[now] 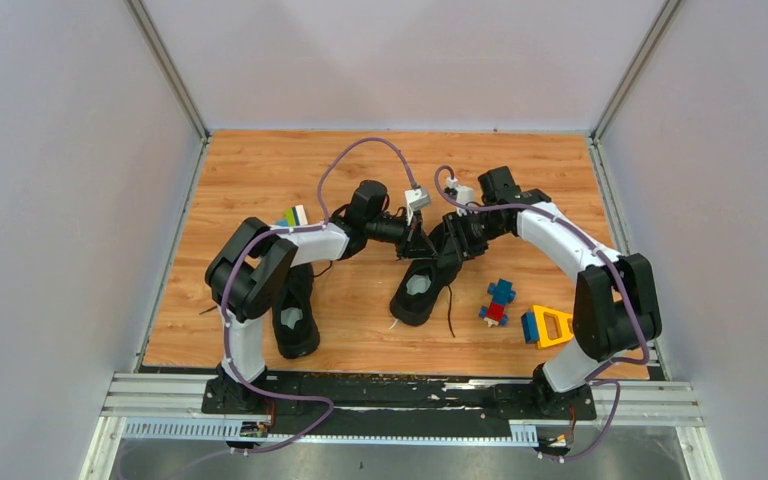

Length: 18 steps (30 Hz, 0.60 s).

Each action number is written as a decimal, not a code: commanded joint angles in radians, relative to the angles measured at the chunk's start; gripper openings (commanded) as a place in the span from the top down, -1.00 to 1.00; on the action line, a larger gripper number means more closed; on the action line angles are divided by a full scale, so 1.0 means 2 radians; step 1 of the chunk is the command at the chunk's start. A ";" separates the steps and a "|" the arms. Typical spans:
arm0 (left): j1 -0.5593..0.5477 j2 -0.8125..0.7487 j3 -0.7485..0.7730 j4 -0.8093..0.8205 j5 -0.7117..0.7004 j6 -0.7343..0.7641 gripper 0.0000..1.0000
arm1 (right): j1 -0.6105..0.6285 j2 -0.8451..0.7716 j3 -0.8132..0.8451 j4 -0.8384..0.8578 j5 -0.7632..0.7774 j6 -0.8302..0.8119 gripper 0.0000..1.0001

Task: Tie the shoes
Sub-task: Cross the shoelace with the shoelace.

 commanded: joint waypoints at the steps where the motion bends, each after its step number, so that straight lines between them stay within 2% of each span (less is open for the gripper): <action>1: -0.007 0.011 0.010 0.014 -0.003 0.009 1.00 | -0.008 -0.016 0.015 -0.012 -0.061 -0.045 0.29; 9: -0.006 0.007 0.007 0.021 0.004 0.007 1.00 | -0.022 -0.029 -0.007 -0.014 -0.085 -0.067 0.27; 18: 0.002 0.014 -0.006 0.064 0.027 -0.016 1.00 | -0.097 -0.030 -0.024 -0.027 -0.109 -0.166 0.24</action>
